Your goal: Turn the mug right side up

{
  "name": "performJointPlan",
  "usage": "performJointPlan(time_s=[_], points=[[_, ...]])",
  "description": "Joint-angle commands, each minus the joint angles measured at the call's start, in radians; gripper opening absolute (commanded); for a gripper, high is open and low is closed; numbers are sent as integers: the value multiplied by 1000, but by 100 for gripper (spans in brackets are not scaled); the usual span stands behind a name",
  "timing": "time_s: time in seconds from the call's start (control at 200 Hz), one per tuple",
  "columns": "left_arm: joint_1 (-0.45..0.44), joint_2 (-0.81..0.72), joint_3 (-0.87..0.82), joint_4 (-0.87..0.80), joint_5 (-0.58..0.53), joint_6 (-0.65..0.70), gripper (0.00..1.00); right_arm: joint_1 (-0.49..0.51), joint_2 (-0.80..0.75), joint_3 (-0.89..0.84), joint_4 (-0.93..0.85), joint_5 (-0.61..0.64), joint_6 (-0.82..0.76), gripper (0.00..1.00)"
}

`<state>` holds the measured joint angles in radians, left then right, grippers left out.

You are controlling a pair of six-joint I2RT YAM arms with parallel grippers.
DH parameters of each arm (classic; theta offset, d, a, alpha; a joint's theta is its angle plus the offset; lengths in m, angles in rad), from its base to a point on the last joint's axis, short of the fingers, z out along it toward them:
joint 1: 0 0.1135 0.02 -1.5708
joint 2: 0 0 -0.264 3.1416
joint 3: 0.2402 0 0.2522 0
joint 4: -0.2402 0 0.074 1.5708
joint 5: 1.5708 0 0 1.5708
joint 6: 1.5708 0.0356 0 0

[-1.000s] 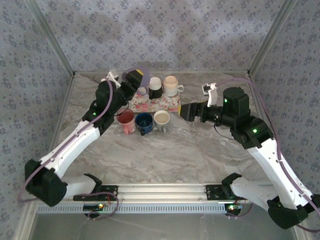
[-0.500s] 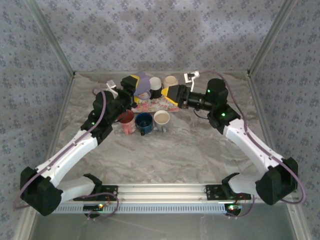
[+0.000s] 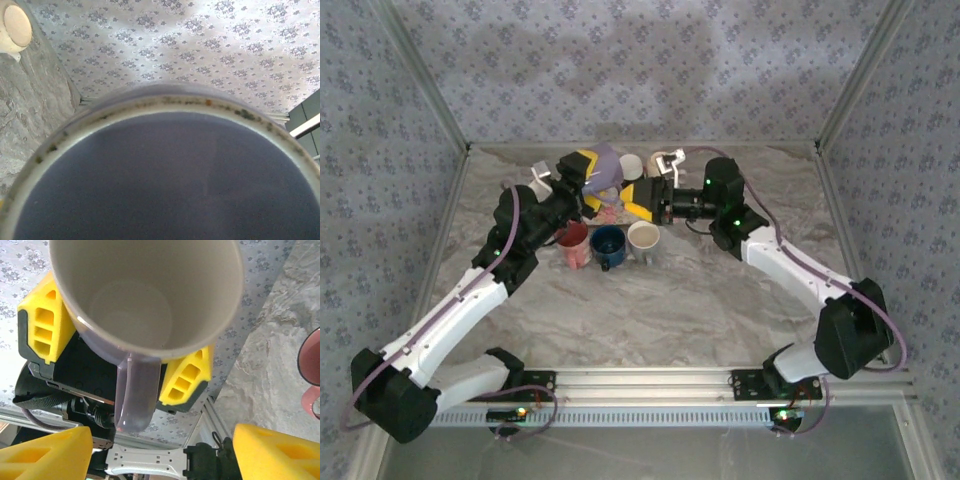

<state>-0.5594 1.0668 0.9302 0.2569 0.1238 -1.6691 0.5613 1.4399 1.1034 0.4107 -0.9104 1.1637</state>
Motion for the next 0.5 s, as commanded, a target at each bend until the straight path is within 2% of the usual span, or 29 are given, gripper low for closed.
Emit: performJointPlan(time_s=[0.0,0.13,0.215,0.345,0.495], points=[[-7,-40,34,88,51,6,26,27,33,54,145,-63,72,73],[-8,-40,37,94,69,40,26,49,43,81,170,-79,73,68],[-7,-38,32,107,73,43,26,52,59,80,192,-77,100,56],[-7,-25,26,142,91,51,26,52,95,81,309,-80,199,42],[-9,-16,16,172,103,49,25,51,133,81,429,-71,306,40]])
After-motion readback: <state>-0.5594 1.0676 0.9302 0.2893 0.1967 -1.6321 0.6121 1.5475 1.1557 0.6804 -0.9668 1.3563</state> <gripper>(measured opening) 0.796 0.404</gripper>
